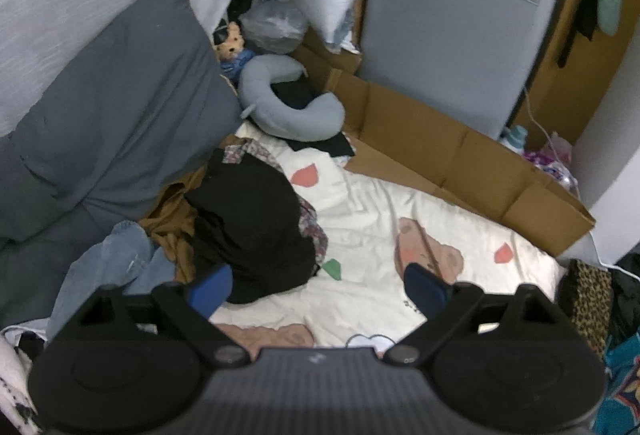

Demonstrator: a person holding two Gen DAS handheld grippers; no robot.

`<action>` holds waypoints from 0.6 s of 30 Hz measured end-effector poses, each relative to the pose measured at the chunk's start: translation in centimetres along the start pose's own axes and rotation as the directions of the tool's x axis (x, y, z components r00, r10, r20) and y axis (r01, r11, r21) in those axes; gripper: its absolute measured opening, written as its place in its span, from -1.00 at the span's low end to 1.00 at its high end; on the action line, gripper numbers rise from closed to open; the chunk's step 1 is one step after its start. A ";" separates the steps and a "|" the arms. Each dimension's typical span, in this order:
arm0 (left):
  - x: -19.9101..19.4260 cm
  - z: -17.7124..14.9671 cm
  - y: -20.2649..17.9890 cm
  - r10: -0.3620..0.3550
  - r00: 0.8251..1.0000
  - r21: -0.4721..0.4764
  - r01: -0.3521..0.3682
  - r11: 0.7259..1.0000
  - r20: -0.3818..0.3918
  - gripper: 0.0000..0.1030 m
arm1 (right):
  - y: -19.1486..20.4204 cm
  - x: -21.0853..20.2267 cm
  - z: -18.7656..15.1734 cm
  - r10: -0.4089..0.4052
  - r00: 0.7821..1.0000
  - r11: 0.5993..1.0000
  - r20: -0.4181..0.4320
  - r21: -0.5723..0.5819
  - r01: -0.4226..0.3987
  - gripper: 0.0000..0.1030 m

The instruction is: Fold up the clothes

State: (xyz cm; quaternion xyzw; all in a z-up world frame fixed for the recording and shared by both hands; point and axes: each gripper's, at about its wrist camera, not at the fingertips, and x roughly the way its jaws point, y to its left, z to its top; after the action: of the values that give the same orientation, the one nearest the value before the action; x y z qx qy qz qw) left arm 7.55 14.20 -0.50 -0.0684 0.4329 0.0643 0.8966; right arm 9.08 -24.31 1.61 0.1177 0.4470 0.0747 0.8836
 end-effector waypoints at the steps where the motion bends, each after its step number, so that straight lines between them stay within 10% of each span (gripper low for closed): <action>1: 0.3 0.0 0.3 0.005 1.000 -0.010 -0.005 1.000 0.000 0.83 | 0.1 0.2 0.1 0.002 1.000 1.000 0.004 -0.005 -0.002 0.93; 18: 5.4 -0.2 2.2 0.043 0.999 -0.071 -0.044 0.996 -0.010 0.80 | 0.1 5.6 2.2 0.017 1.000 0.999 -0.006 -0.040 -0.017 0.92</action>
State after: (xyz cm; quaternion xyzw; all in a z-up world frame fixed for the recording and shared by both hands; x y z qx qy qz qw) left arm 10.36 16.68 -5.02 -0.0912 0.4356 0.0990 0.8900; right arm 14.12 -23.14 -1.42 0.1036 0.4469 0.0917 0.8838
